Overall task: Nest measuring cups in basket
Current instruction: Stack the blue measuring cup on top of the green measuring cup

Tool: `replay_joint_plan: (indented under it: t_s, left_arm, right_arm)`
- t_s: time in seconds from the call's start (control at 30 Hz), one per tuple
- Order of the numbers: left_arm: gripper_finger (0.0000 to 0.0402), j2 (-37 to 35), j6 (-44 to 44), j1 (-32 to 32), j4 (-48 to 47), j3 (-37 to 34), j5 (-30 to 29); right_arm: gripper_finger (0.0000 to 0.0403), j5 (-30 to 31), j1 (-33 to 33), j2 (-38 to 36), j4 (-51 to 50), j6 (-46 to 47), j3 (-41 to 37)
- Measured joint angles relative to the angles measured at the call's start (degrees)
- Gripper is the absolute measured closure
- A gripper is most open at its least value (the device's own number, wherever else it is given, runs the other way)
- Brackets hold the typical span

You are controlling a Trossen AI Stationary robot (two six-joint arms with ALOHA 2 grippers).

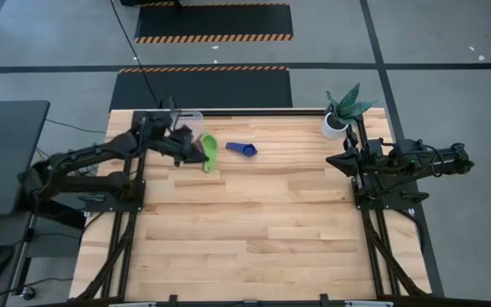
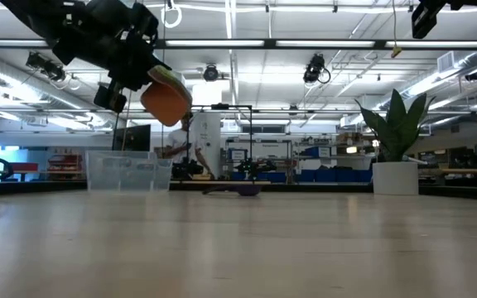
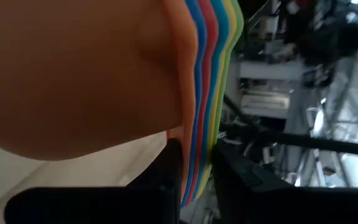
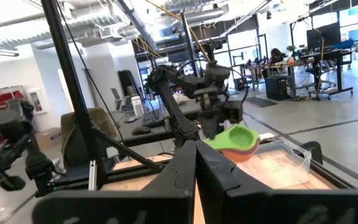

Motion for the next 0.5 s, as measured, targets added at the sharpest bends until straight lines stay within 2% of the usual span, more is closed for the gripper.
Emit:
replay_joint_plan:
  t_s: [0.23,0.5]
  left_arm:
    - [0.0339,2.28,-2.56,-10.75,-0.8,-0.02,-7.99]
    - [0.0339,8.9,-3.08,-17.33,1.86,-0.02,-11.62]
  right_arm:
    - [0.0387,0.0,0.0,-0.01,0.04,0.0,-0.01]
    - [0.0387,-1.71,-0.01,-0.01,0.11,0.04,0.01]
